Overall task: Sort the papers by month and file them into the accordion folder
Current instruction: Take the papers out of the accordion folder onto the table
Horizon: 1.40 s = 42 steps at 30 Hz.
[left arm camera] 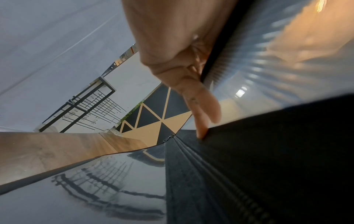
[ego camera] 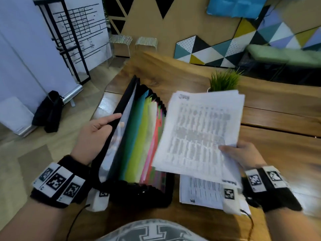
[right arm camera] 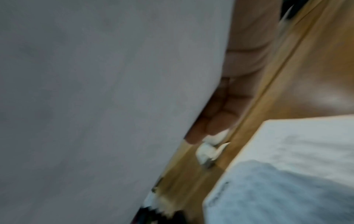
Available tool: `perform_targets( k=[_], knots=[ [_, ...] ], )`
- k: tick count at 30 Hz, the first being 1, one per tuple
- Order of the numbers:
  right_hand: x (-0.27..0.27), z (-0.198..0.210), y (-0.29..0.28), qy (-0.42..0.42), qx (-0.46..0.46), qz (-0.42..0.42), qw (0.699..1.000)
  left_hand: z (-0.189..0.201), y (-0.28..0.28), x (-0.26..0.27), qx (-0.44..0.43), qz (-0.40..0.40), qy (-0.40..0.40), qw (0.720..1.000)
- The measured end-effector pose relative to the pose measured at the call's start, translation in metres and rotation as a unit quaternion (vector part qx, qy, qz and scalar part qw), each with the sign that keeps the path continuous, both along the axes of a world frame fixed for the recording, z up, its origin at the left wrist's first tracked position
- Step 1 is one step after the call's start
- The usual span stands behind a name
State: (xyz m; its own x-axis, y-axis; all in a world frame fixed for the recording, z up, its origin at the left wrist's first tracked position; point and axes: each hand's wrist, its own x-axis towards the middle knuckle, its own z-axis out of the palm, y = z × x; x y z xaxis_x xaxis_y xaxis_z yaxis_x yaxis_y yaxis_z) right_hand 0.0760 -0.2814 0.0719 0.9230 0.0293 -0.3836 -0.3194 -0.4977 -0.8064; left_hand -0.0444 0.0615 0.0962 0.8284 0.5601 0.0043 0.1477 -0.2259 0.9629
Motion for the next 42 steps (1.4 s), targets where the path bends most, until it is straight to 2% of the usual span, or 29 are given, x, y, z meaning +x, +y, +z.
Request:
perform_targets(
  k=[3, 6, 10, 13, 16, 19, 21, 23, 25, 28, 30, 33, 36, 40, 42],
  knots=[
    [-0.008, -0.024, -0.052, 0.059, 0.011, -0.007, 0.998, 0.011, 0.001, 0.004, -0.015, 0.002, -0.001, 1.000],
    [-0.004, -0.062, -0.083, 0.091, -0.046, -0.025, 0.995, 0.029, 0.011, 0.010, 0.016, -0.010, 0.014, 1.000],
    [0.009, -0.110, -0.094, 0.130, -0.117, -0.019, 0.984, 0.043, 0.032, 0.014, 0.058, -0.015, 0.032, 0.998],
    [0.014, -0.125, -0.086, 0.111, -0.180, -0.025, 0.977, 0.042, 0.042, 0.009, 0.068, -0.015, 0.033, 0.997],
    [0.018, -0.107, -0.070, 0.087, -0.248, -0.022, 0.965, 0.041, 0.051, 0.005, 0.036, 0.004, 0.030, 0.999],
    [0.024, -0.065, -0.041, -0.064, -0.289, 0.013, 0.955, 0.039, 0.058, -0.003, 0.022, 0.016, 0.021, 0.999],
    [0.020, -0.029, -0.009, -0.175, -0.245, 0.068, 0.951, 0.038, 0.062, -0.009, 0.028, 0.019, 0.010, 0.999],
    [0.010, 0.002, 0.029, -0.237, -0.152, 0.129, 0.951, 0.035, 0.067, -0.012, 0.025, 0.019, 0.002, 1.000],
    [-0.005, 0.027, 0.072, -0.261, -0.056, 0.195, 0.944, 0.033, 0.073, -0.014, 0.011, 0.019, -0.006, 1.000],
    [-0.024, 0.055, 0.129, -0.298, 0.020, 0.302, 0.905, 0.031, 0.077, -0.015, -0.019, 0.033, -0.018, 0.999],
    [-0.030, 0.067, 0.159, -0.285, 0.052, 0.361, 0.887, 0.029, 0.076, -0.016, -0.036, 0.036, -0.024, 0.998],
    [-0.025, 0.079, 0.196, -0.274, -0.032, 0.449, 0.850, 0.024, 0.073, -0.016, -0.037, 0.029, -0.024, 0.999],
    [-0.015, 0.082, 0.222, -0.248, -0.152, 0.490, 0.822, 0.020, 0.072, -0.014, -0.026, 0.028, -0.033, 0.999],
    [-0.005, 0.079, 0.246, -0.204, -0.341, 0.446, 0.802, 0.023, 0.070, -0.015, -0.038, 0.034, -0.046, 0.998],
    [-0.002, 0.076, 0.253, -0.196, -0.377, 0.413, 0.805, 0.027, 0.070, -0.018, -0.065, 0.032, -0.045, 0.996]
  ],
)
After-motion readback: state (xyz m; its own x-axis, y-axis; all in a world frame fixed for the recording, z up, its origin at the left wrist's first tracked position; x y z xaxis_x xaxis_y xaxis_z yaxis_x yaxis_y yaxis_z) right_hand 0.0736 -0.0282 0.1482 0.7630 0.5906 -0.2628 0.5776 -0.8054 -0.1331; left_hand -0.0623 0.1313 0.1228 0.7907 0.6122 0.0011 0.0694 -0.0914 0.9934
